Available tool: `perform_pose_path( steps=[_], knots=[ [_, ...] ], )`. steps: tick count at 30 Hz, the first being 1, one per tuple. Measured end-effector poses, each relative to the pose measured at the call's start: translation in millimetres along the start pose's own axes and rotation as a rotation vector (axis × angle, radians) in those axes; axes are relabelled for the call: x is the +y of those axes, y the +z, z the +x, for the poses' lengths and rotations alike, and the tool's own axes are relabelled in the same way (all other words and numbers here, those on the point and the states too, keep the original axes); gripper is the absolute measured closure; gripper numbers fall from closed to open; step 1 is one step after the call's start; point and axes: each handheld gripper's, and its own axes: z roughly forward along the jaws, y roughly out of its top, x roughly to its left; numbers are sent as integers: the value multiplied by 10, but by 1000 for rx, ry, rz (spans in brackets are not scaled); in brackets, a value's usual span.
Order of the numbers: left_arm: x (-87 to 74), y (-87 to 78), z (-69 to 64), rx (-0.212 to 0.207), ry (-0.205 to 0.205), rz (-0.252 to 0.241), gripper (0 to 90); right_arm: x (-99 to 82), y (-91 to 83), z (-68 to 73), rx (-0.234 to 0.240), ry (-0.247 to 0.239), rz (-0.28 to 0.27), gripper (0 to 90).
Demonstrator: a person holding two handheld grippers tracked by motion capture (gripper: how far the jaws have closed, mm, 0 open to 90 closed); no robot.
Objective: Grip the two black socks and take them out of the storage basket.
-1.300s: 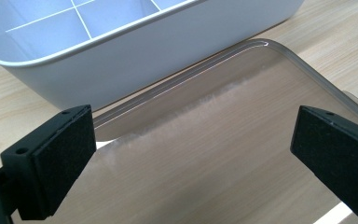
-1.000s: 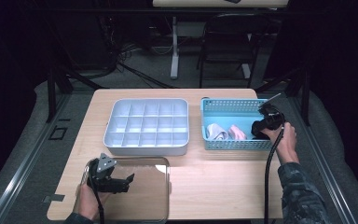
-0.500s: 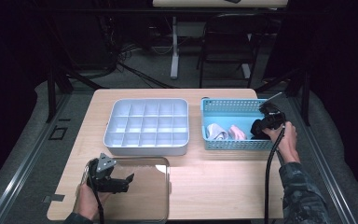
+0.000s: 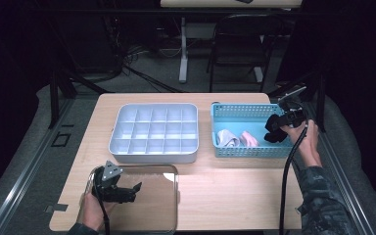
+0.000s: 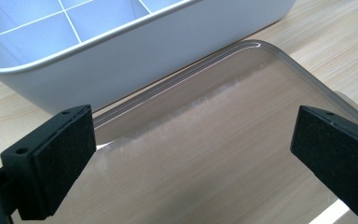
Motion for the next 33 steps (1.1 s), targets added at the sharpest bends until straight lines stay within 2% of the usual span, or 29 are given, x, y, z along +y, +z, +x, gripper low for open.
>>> perform_pose_path(
  steps=[13, 21, 29, 33],
  knots=[
    [10, 16, -33, -22, 22, 0, 1, 21, -168, -43, 31, -5, -33, 639],
    [13, 24, -65, -31, 31, -1, 1, 11, -385, -47, 39, -14, -74, 643],
    [13, 36, -65, -36, 37, 4, 1, 1, -629, 56, 67, -49, -110, 644],
    [17, 39, -71, -39, 40, 4, 1, -24, -694, 100, 79, -60, -119, 644]
  ],
)
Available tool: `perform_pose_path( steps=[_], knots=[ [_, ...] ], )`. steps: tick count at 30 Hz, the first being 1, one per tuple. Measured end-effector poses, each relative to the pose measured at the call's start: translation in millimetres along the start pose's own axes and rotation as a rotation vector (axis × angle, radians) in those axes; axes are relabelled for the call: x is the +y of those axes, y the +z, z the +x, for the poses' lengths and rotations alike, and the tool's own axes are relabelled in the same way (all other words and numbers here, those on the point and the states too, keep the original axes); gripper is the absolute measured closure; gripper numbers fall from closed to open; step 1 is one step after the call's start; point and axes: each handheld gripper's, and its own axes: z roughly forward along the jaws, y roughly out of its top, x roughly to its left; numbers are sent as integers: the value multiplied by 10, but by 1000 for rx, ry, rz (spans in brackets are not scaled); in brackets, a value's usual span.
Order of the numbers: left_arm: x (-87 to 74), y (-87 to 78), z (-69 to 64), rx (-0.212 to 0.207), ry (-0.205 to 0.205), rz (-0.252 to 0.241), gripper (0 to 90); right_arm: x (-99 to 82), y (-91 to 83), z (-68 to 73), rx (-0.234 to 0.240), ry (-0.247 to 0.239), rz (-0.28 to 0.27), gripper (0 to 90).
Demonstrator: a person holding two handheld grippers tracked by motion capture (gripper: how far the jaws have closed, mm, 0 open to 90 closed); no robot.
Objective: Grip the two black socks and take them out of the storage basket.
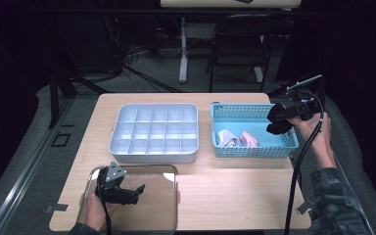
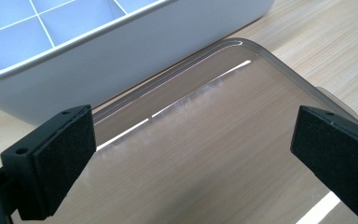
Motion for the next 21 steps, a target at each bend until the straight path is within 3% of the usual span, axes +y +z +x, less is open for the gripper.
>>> perform_pose_path(
  steps=[21],
  knots=[
    [73, 8, -16, -11, 11, 1, 1, -183, -305, 442, 76, -95, -24, 642]
  ],
)
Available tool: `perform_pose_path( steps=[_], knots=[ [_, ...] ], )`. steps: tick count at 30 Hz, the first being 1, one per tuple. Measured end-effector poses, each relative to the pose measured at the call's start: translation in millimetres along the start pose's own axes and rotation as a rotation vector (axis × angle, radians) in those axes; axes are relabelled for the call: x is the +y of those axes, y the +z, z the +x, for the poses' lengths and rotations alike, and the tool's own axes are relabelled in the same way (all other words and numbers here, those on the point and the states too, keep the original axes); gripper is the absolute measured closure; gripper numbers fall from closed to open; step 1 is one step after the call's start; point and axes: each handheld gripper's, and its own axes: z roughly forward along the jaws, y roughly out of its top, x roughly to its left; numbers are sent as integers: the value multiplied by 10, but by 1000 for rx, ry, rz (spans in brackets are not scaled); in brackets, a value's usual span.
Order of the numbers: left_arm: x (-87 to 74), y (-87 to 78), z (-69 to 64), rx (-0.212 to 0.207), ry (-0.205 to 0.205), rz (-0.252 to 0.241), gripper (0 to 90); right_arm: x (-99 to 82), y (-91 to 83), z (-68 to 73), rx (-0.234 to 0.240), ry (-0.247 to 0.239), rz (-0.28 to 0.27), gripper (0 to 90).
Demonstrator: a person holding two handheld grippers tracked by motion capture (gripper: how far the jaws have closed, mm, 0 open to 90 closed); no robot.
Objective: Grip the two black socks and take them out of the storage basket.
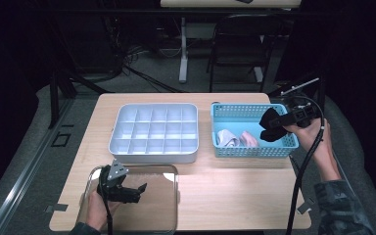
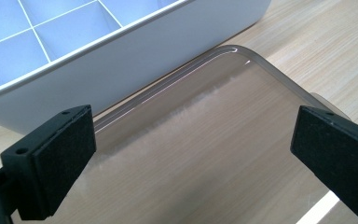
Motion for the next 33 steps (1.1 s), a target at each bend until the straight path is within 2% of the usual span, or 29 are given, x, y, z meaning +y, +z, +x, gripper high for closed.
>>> perform_pose_path(
  steps=[1, 3, 4, 6, 11, 13, 14, 15, 16, 18, 20, 21, 22, 24, 26, 27, 29, 32, 33],
  knots=[
    [6, 0, -3, -1, -2, -2, 0, -40, -2, 57, 20, -1, -14, 642],
    [17, -11, -18, -6, 1, -9, 0, -91, -12, 112, 23, -20, -7, 642],
    [22, -17, -28, -16, -1, -16, 0, -119, -8, 146, 39, -17, -12, 642],
    [50, -17, -61, -46, 4, -16, 0, -184, -5, 207, 44, -27, -10, 641],
    [93, -6, -126, -48, 23, -27, 0, -329, 29, 311, 73, -38, -9, 641],
    [119, -19, -147, -50, 35, -27, 0, -394, 64, 357, 101, -36, -6, 641],
    [131, -27, -154, -48, 38, -33, 0, -451, 100, 414, 115, -42, -1, 641],
    [141, -34, -162, -49, 38, -39, 0, -451, 100, 414, 115, -42, -1, 641],
    [152, -40, -167, -52, 41, -39, 0, -503, 139, 487, 127, -53, 15, 640],
    [170, -47, -189, -52, 48, -46, 0, -529, 158, 518, 133, -58, 18, 639],
    [194, -51, -215, -61, 54, -43, 0, -587, 198, 588, 158, -61, 19, 639],
    [206, -50, -230, -62, 58, -46, 0, -615, 224, 623, 179, -58, 14, 638],
    [222, -52, -243, -68, 65, -41, 0, -665, 298, 709, 187, -66, 33, 637],
    [255, -49, -272, -78, 75, -43, 0, -686, 347, 751, 194, -72, 47, 636],
    [296, -37, -309, -90, 81, -41, 0, -747, 485, 867, 214, -75, 74, 634],
    [318, -36, -326, -96, 88, -45, 0, -747, 485, 867, 214, -75, 74, 634],
    [381, -26, -371, -111, 100, -49, 0, -781, 598, 929, 225, -84, 111, 632],
    [468, 2, -434, -126, 119, -60, 0, -824, 743, 1011, 245, -69, 118, 630],
    [499, 21, -464, -134, 122, -58, 0, -829, 772, 1029, 242, -79, 129, 628]
  ],
)
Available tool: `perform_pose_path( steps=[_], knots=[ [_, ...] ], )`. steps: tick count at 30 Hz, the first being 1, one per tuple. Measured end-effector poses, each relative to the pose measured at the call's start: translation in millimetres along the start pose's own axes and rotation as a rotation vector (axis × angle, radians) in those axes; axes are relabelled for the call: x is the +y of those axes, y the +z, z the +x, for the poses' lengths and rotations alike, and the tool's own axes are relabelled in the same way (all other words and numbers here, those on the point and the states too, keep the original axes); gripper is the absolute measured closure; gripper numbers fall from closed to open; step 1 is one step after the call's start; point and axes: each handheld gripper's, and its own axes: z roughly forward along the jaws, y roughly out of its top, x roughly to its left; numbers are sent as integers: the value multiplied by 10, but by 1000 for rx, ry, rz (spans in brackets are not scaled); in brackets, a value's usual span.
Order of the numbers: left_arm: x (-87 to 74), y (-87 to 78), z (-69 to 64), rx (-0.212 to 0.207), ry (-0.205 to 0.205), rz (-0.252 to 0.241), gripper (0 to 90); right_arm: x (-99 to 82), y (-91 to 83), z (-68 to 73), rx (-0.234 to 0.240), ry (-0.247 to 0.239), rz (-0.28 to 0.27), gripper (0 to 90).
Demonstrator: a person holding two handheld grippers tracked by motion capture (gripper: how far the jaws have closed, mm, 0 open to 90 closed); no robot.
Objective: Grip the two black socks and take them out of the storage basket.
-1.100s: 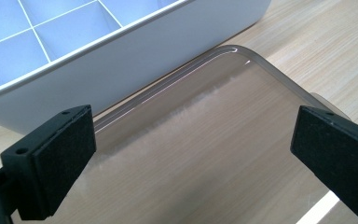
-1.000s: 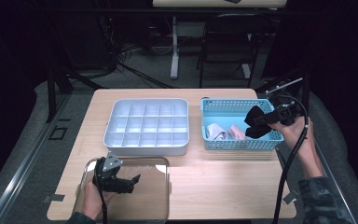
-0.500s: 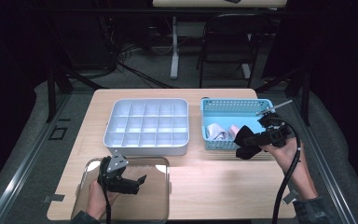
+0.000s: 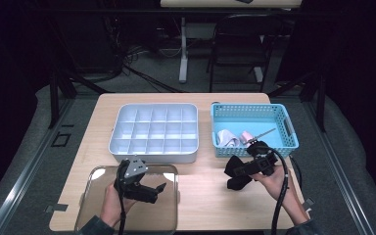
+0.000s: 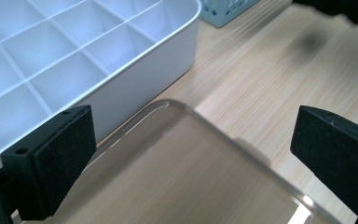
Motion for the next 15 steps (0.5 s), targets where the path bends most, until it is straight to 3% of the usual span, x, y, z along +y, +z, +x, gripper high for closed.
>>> perform_pose_path(
  steps=[7, 8, 11, 13, 15],
  knots=[
    [172, 264, -183, -68, 53, 37, 0, -10, 334, 62, -12, 19, 54, 585],
    [186, 320, -221, -84, 60, 46, 0, -23, 424, 48, -19, 22, 78, 513],
    [210, 421, -288, -116, 73, 70, 0, -35, 435, 36, -9, 22, 72, 455],
    [224, 490, -340, -136, 81, 89, 0, -41, 334, 5, 17, 4, 52, 404],
    [228, 504, -351, -147, 79, 88, 0, -50, 289, 4, 32, 9, 30, 409]
  ],
)
